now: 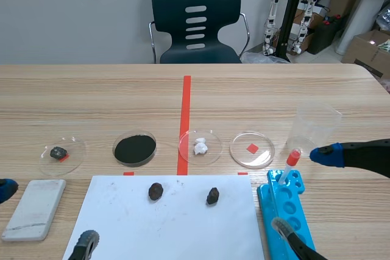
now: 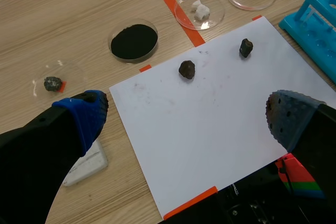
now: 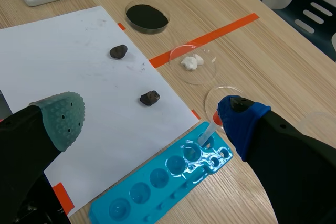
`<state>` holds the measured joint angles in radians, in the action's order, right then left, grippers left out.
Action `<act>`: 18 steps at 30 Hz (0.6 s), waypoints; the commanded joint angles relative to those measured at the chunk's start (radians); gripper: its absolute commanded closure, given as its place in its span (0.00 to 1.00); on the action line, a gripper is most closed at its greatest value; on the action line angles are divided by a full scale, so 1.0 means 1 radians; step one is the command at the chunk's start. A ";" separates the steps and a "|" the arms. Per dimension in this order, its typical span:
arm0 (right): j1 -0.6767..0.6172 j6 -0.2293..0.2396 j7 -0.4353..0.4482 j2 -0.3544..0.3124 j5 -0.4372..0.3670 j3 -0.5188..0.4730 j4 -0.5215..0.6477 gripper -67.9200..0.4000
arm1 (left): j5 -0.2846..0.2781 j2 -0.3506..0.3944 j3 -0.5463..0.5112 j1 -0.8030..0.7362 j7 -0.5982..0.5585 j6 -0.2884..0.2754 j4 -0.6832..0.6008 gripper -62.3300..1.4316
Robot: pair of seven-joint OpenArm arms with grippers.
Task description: Return to the home posture
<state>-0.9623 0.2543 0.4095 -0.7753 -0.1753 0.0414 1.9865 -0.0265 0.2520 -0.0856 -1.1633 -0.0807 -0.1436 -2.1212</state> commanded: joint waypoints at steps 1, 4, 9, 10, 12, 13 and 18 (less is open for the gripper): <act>0.001 0.000 0.011 0.000 -0.011 -0.001 0.005 0.22 | -0.007 -0.005 0.003 0.003 -0.016 -0.002 -0.014 0.00; 0.001 0.000 0.011 0.000 -0.011 -0.001 0.005 0.22 | -0.007 -0.005 0.003 0.003 -0.016 -0.003 -0.014 0.00; 0.001 0.000 0.011 0.000 -0.011 -0.001 0.005 0.22 | -0.058 -0.005 0.003 0.003 -0.016 -0.010 -0.014 0.00; 0.001 0.000 0.011 0.000 -0.011 -0.001 0.005 0.22 | -0.069 -0.005 0.003 0.003 -0.016 -0.010 -0.014 0.00; 0.001 0.000 0.011 0.000 -0.011 -0.001 0.005 0.22 | -0.100 -0.005 0.003 0.003 -0.016 -0.010 -0.014 0.00; 0.001 0.000 0.011 0.000 -0.011 -0.001 0.005 0.22 | -0.114 -0.005 0.003 0.003 -0.016 -0.010 -0.014 0.00; 0.001 0.000 0.011 0.000 -0.011 -0.001 0.005 0.22 | -0.184 -0.005 0.003 0.003 -0.026 -0.010 -0.014 0.00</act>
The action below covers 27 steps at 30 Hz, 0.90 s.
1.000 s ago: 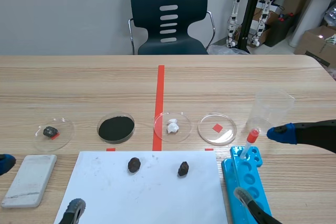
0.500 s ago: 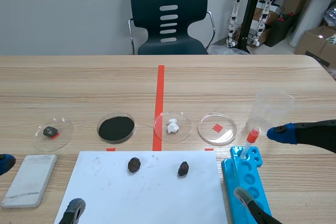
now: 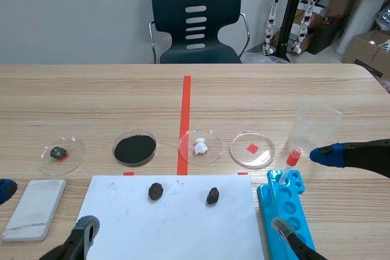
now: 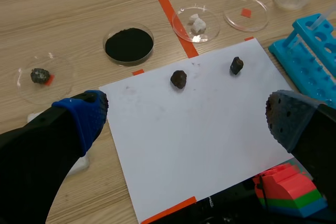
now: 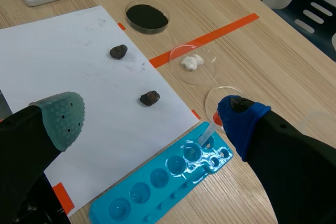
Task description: Return to the home posture
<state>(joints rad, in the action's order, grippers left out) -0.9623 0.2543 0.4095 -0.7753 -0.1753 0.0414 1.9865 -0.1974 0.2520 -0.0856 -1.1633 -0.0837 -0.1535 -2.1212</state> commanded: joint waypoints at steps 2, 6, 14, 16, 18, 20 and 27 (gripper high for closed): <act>0.001 0.000 0.011 0.000 -0.011 -0.001 0.005 0.22 | -0.033 -0.005 0.003 0.003 -0.025 0.000 -0.014 0.00; 0.001 0.000 0.011 0.000 -0.011 -0.001 0.005 0.22 | -0.035 -0.005 0.003 0.003 -0.024 0.000 -0.014 0.00; 0.001 0.000 0.011 0.000 -0.011 -0.001 0.005 0.22 | 0.033 -0.005 0.003 0.003 0.006 0.001 -0.014 0.00; 0.001 0.000 0.011 0.000 -0.011 -0.001 0.005 0.22 | 0.046 -0.005 0.003 0.003 0.006 0.001 -0.014 0.00; 0.001 0.000 0.011 0.000 -0.011 -0.001 0.005 0.22 | 0.045 -0.005 0.003 0.003 0.006 0.001 -0.014 0.00; 0.001 0.000 0.011 0.000 -0.011 -0.001 0.005 0.22 | 0.045 -0.005 0.003 0.003 0.006 0.001 -0.014 0.00; 0.001 0.000 0.011 0.000 -0.011 -0.001 0.005 0.22 | 0.045 -0.005 0.003 0.003 0.005 0.001 -0.014 0.00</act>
